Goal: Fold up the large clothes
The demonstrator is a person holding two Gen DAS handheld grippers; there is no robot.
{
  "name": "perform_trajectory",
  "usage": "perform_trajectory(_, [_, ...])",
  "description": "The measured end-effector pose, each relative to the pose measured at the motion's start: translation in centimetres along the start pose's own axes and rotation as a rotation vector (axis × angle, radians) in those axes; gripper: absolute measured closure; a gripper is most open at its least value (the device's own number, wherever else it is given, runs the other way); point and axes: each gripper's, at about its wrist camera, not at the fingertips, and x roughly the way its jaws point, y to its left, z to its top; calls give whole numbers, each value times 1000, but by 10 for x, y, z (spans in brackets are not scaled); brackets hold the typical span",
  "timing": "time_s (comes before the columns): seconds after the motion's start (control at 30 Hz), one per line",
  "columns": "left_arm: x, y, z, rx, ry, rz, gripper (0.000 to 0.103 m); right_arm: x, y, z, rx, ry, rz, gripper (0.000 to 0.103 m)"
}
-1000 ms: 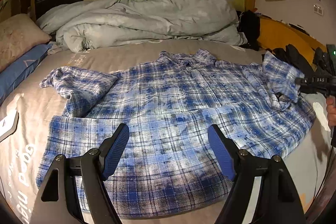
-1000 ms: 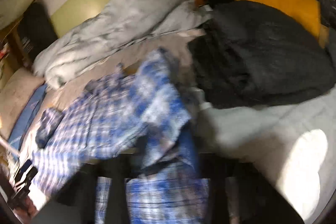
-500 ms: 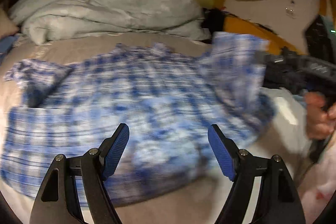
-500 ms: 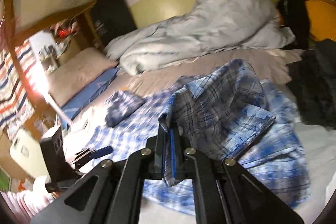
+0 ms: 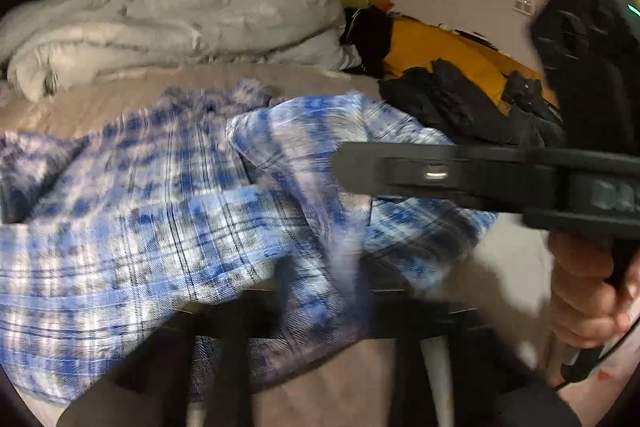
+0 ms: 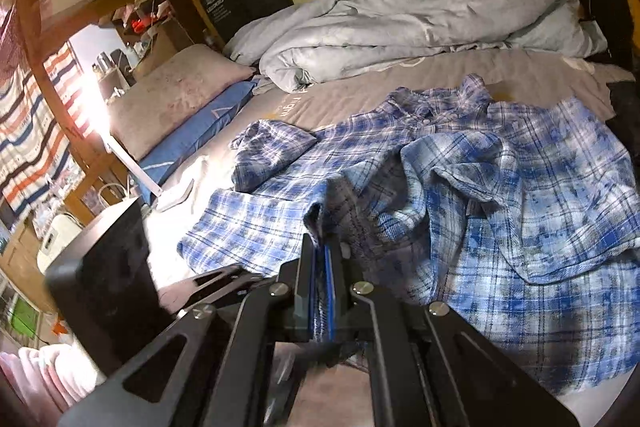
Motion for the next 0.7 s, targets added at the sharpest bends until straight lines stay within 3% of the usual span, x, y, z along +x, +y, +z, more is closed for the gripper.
perform_trajectory(0.03, [1, 4, 1, -7, -5, 3, 102, -1, 0, 1, 0, -5, -12, 97])
perform_trajectory(0.1, [-2, 10, 8, 11, -20, 83, 102, -7, -5, 1, 6, -33, -58, 82])
perform_trajectory(0.13, [-4, 13, 14, 23, -15, 124, 102, -11, -8, 2, 6, -47, -88, 67])
perform_trajectory(0.17, [-6, 18, 21, 37, -16, 154, 102, -17, -13, 4, 7, -70, -146, 58])
perform_trajectory(0.23, [-11, 26, 40, 96, -34, 242, 102, -23, -25, 9, 8, -90, -307, 57])
perform_trajectory(0.37, [-8, 50, 87, 181, -22, 447, 102, -17, -75, 12, 82, -13, -593, 56])
perform_trajectory(0.47, [-6, 69, 121, 198, -33, 546, 102, -1, -123, 4, 185, 150, -728, 56])
perform_trajectory(0.5, [-4, 74, 131, 205, -36, 565, 101, 2, -138, -1, 240, 189, -729, 55])
perform_trajectory(0.6, [2, 77, 154, 253, -51, 617, 101, 1, -153, -2, 285, 175, -704, 50])
perform_trajectory(0.7, [12, 75, 169, 340, -67, 794, 101, -7, -145, 6, 258, 117, -658, 48])
